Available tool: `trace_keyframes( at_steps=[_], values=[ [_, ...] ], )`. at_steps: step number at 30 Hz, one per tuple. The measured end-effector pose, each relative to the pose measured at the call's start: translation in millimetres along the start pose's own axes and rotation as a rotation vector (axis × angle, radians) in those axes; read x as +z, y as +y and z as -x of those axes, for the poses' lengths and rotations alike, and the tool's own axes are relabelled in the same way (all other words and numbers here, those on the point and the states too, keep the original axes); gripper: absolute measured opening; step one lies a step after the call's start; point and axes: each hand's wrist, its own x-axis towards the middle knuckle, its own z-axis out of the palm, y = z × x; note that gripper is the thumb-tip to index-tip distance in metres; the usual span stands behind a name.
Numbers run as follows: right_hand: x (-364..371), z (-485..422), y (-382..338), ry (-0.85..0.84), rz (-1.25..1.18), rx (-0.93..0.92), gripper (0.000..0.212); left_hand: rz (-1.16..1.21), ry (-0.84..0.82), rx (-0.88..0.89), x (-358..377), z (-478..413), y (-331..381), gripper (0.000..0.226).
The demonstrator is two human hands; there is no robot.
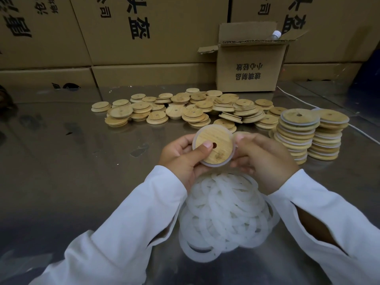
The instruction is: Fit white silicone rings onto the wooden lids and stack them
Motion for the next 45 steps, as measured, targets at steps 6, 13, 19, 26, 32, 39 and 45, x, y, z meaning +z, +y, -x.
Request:
trace_keyframes(
  at_steps=[6, 13, 19, 26, 32, 39, 45],
  values=[
    [-2, 0, 2, -0.118, 0.008, 0.026, 0.002, 0.005, -0.019, -0.002, 0, 1, 1, 0.026],
    [-17, -15, 0, 0.201, -0.353, 0.178, 0.006, -0.146, 0.021, 0.06, -4, -1, 0, 0.039],
    [-20, -26, 14, 0.212, -0.595, 0.289, 0.005, -0.153, 0.001, 0.081, -3, -1, -3, 0.036],
    [-20, -31, 13, 0.205, -0.599, 0.43, 0.011, -0.159, 0.0, 0.082, -2, 0, -3, 0.03],
    [-16, -29, 7, 0.255, -0.506, 0.475, 0.017, -0.175, 0.003, 0.08, -2, -1, -3, 0.025],
    [-18, -23, 10, 0.191, -0.506, 0.356, 0.01, -0.235, 0.044, 0.075, -1, 0, -4, 0.018],
    [-15, -14, 8, 0.288, 0.107, -0.095, 0.02, -0.393, 0.171, 0.075, -11, -4, 3, 0.018]
  ],
)
